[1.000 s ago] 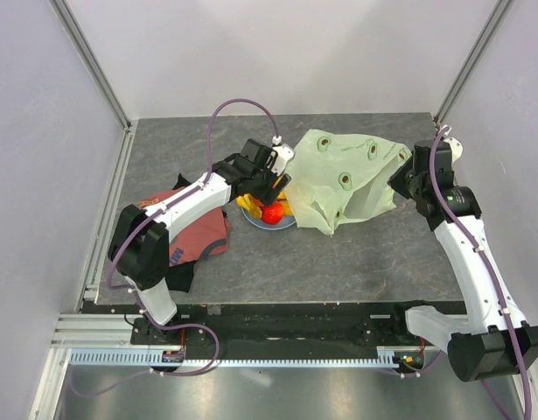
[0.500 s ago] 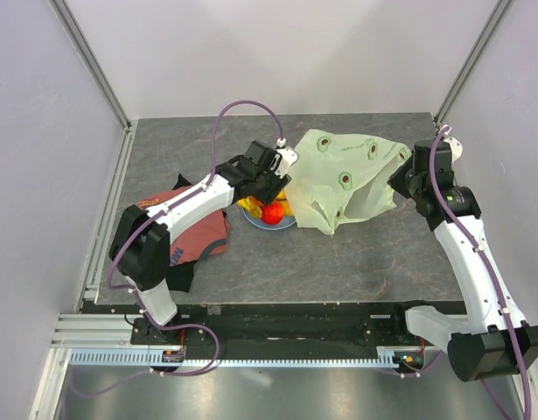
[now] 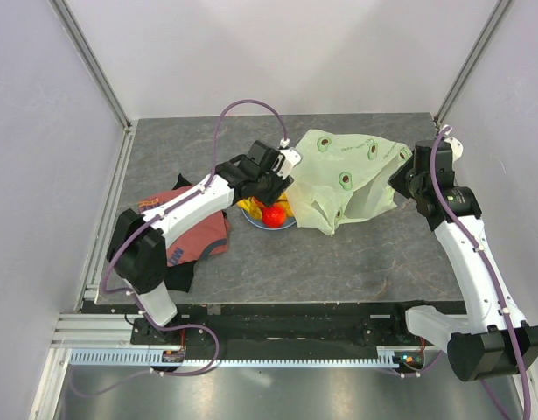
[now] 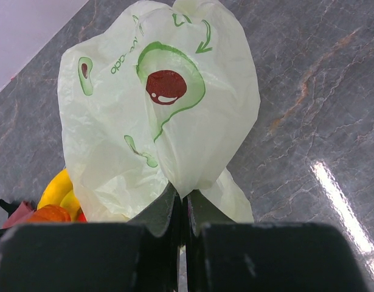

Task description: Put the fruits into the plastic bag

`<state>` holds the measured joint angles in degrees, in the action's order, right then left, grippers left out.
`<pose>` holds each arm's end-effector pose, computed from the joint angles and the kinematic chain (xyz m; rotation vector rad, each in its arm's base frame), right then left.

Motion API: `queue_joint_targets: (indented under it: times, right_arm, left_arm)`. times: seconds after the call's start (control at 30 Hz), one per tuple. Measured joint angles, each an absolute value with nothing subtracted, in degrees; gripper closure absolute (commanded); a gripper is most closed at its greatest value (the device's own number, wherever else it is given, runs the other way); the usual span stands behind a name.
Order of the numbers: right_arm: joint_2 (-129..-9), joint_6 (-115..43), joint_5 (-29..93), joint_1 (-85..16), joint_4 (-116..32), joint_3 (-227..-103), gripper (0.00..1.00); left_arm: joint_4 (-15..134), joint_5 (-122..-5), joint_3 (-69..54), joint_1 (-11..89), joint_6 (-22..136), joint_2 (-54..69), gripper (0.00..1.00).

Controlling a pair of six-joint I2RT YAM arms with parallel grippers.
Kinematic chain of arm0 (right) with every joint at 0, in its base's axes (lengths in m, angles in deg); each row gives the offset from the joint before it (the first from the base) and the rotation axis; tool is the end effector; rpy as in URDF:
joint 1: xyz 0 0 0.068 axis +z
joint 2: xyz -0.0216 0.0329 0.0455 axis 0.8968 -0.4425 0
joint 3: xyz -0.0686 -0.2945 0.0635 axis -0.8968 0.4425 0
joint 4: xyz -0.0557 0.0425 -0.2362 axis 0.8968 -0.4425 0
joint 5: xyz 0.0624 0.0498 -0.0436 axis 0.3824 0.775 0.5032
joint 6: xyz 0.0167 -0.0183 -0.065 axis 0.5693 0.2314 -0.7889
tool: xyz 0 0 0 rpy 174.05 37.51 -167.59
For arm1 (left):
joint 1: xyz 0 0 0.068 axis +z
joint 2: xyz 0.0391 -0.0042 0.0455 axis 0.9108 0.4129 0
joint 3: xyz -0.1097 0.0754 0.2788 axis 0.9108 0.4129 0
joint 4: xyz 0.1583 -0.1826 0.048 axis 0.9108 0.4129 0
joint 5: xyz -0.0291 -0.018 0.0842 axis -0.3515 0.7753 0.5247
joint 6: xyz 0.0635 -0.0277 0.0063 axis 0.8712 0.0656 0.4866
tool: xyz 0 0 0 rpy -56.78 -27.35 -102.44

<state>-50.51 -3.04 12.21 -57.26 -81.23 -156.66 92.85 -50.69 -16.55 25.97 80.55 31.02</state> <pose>0.2110 0.0122 0.3858 0.7331 2.0469 0.2365 0.3014 -0.2441 0.3014 1.0231 2.1998 -0.1261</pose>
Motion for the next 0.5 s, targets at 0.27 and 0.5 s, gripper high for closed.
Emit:
queue_joint_targets:
  times: [0.27,0.5]
  right_arm:
    - [-50.51,-3.49,12.62,-57.41,-81.23,-156.66,0.93]
    - [-50.51,-3.52,12.91,-57.54,-81.19,-156.66,0.93]
  left_arm:
    - [93.71,-50.95,-20.09,25.97,79.21,29.45,0.58]
    - [95.67,-58.54,-30.1,25.87,74.3,29.42,0.57]
